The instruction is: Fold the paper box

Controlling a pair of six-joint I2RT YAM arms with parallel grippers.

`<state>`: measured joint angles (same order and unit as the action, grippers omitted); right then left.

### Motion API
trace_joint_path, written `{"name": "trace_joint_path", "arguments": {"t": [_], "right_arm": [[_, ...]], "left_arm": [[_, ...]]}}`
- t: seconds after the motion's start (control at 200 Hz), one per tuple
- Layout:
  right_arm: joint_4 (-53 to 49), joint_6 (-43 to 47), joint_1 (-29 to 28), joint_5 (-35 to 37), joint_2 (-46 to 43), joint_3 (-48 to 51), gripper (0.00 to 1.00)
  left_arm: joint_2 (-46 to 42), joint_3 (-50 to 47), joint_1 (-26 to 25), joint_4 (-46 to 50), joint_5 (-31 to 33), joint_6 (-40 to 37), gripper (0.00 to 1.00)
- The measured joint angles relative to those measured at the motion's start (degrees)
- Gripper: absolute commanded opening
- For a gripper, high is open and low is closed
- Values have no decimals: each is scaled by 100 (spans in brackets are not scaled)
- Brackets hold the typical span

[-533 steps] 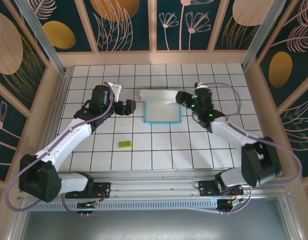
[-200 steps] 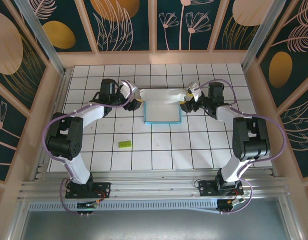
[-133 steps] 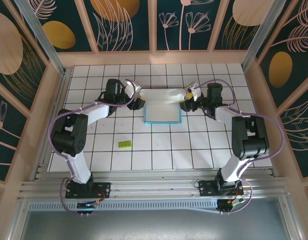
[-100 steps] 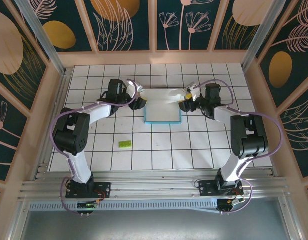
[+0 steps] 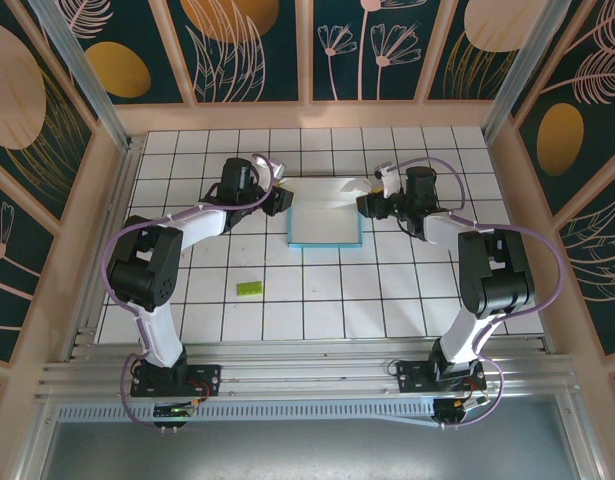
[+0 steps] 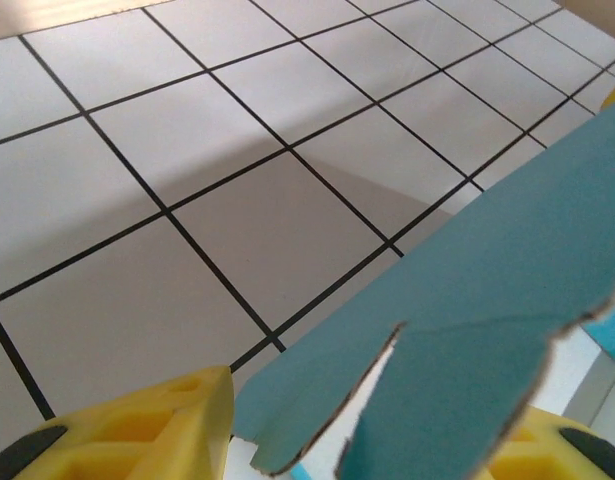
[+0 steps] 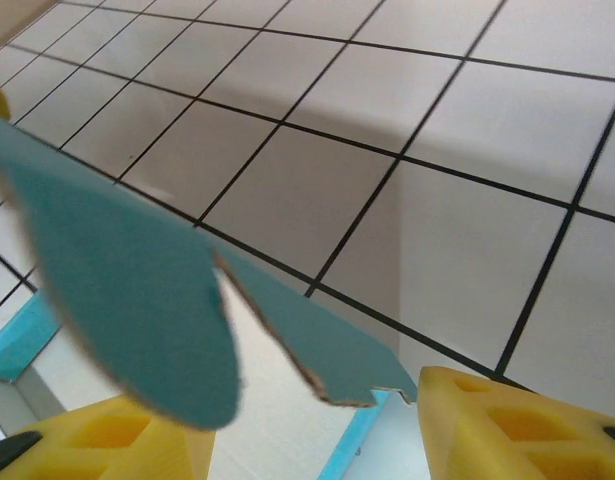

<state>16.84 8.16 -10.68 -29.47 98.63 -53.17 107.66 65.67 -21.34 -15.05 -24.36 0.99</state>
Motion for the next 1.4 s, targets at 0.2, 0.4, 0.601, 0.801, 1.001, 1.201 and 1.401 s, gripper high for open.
{"name": "trace_joint_path", "arguments": {"t": [0.2, 0.4, 0.601, 0.801, 1.001, 1.201, 1.401], "right_arm": [[31, -540, -122, 299, 0, 4, 51], [107, -916, -201, 509, 0, 81, 50], [144, -1390, -282, 769, 0, 96, 48], [275, -2122, -304, 911, 0, 140, 46], [413, -2756, -369, 953, 0, 181, 43], [424, -3101, -476, 994, 7, 181, 41], [424, -3150, -533, 1054, 28, 181, 41]], "left_arm": [[-2, -37, -83, -63, 120, 568, 42], [-2, -74, -208, -103, 267, 1003, 39], [-2, -140, -258, -175, 459, 1556, 35], [-2, -138, -323, -192, 614, 2251, 35], [-2, -122, -354, -192, 621, 2876, 35], [-2, -122, -354, -216, 581, 3147, 35], [-2, -131, -387, -243, 538, 3244, 36]]}}
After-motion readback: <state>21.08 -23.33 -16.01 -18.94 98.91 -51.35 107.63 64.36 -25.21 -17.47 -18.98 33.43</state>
